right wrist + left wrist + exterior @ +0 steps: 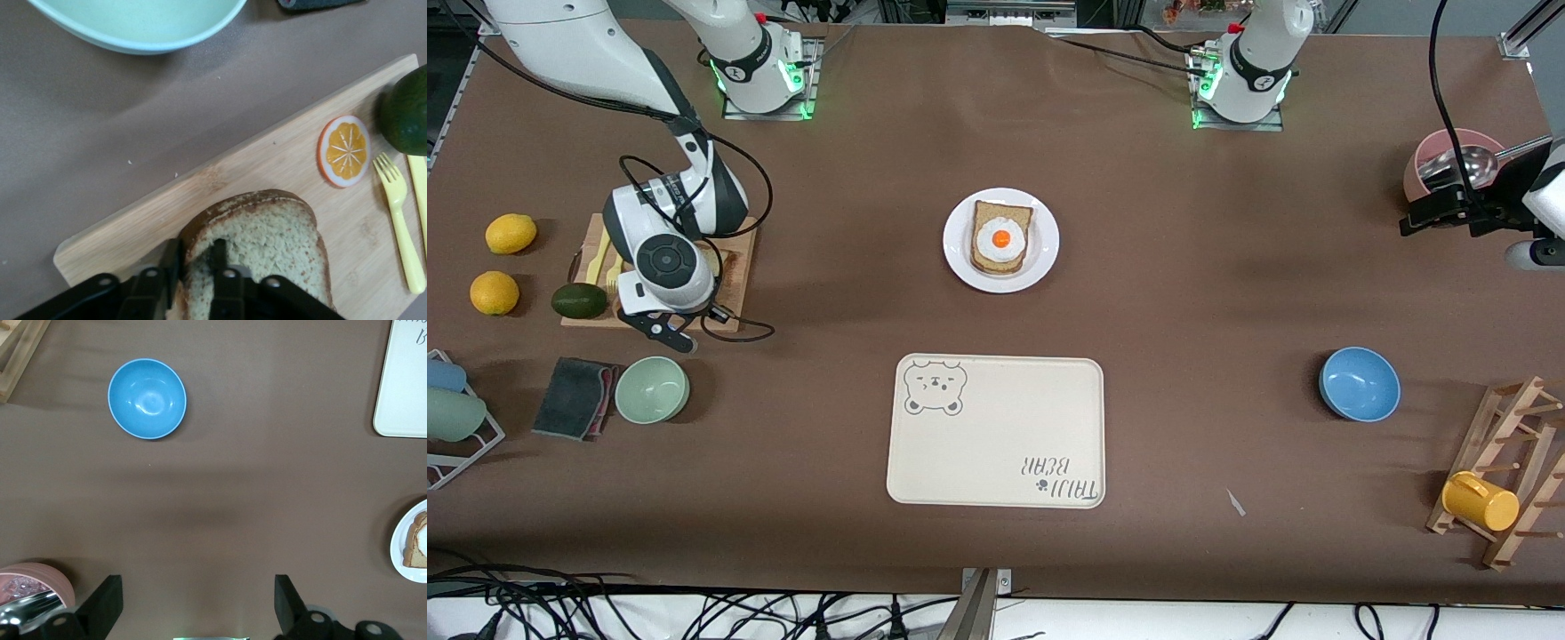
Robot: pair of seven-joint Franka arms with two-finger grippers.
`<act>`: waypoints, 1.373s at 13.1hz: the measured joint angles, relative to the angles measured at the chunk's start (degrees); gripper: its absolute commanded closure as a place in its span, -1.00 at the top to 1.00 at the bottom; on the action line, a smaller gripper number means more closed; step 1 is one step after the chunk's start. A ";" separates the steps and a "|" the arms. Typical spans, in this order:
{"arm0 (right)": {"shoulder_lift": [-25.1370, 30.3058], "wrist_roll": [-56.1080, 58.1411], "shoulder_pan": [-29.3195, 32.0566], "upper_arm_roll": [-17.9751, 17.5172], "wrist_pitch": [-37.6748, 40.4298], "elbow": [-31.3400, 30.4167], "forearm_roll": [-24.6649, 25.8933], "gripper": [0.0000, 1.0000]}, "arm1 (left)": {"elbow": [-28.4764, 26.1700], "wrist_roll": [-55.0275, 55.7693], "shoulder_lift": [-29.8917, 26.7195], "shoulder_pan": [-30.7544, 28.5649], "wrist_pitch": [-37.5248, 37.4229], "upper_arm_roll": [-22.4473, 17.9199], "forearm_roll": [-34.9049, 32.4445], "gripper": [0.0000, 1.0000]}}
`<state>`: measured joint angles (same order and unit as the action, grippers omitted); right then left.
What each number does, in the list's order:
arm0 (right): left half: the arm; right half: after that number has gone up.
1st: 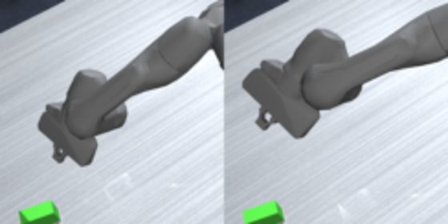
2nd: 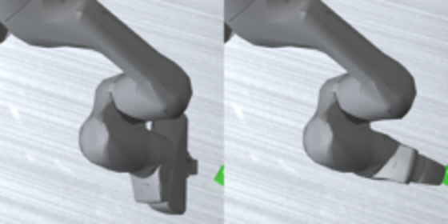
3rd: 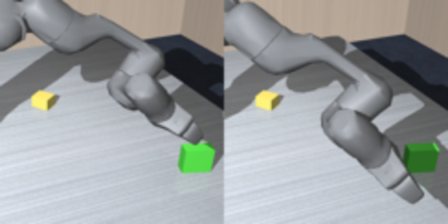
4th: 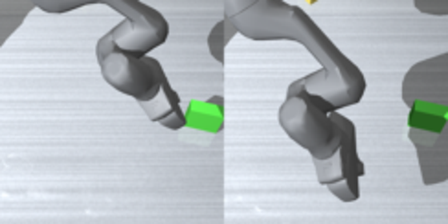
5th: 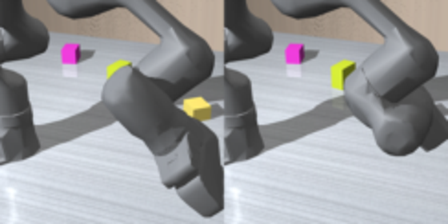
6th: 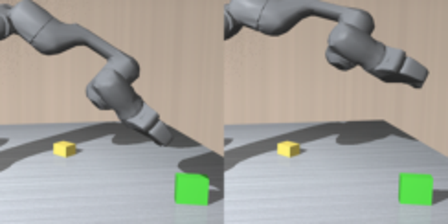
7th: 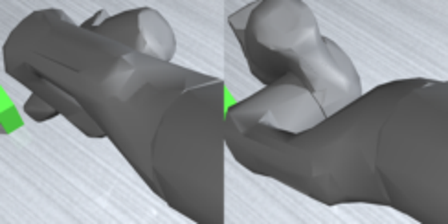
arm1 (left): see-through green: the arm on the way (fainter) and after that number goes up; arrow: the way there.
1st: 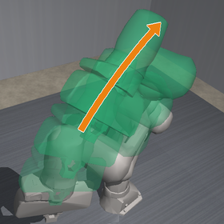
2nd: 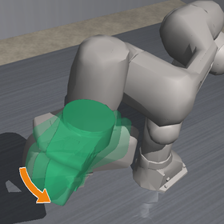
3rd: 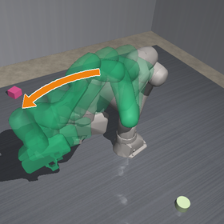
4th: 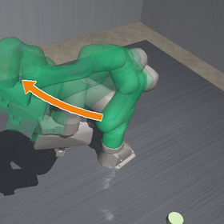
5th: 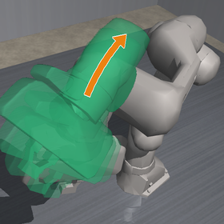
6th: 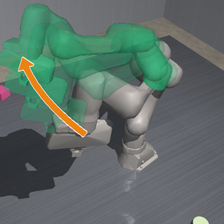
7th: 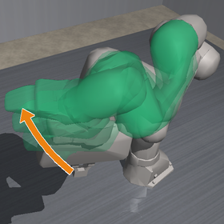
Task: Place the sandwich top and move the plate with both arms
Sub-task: 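Grasp the bread slice with the right gripper and lift it, then carry the bread slice with the right gripper over the white plate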
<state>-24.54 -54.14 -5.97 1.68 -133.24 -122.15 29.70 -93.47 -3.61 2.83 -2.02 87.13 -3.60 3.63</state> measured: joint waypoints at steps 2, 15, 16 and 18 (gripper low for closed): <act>0.01 -0.01 -0.02 0.00 0.01 0.00 0.01 -1.00 | 0.00 0.00 -0.02 0.00 0.00 0.07 -0.01 1.00; 0.19 -0.70 -5.82 -8.84 22.47 16.48 -5.48 -1.00 | -1.10 0.14 -6.16 -0.42 1.63 3.08 -6.10 1.00; 0.18 -0.70 -6.01 -8.91 22.74 17.20 -6.63 -1.00 | -2.85 0.14 -7.15 -0.42 3.66 3.24 -6.13 1.00; 0.14 -0.70 -7.16 -9.02 24.93 19.54 -10.86 -1.00 | -6.68 0.14 -8.76 -0.42 6.67 3.49 -6.13 1.00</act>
<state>-24.39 -54.84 -13.13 -7.35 -108.31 -102.61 18.84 -100.15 -3.47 -5.94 -2.44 93.80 -0.11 -2.49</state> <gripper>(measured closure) 0.965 0.000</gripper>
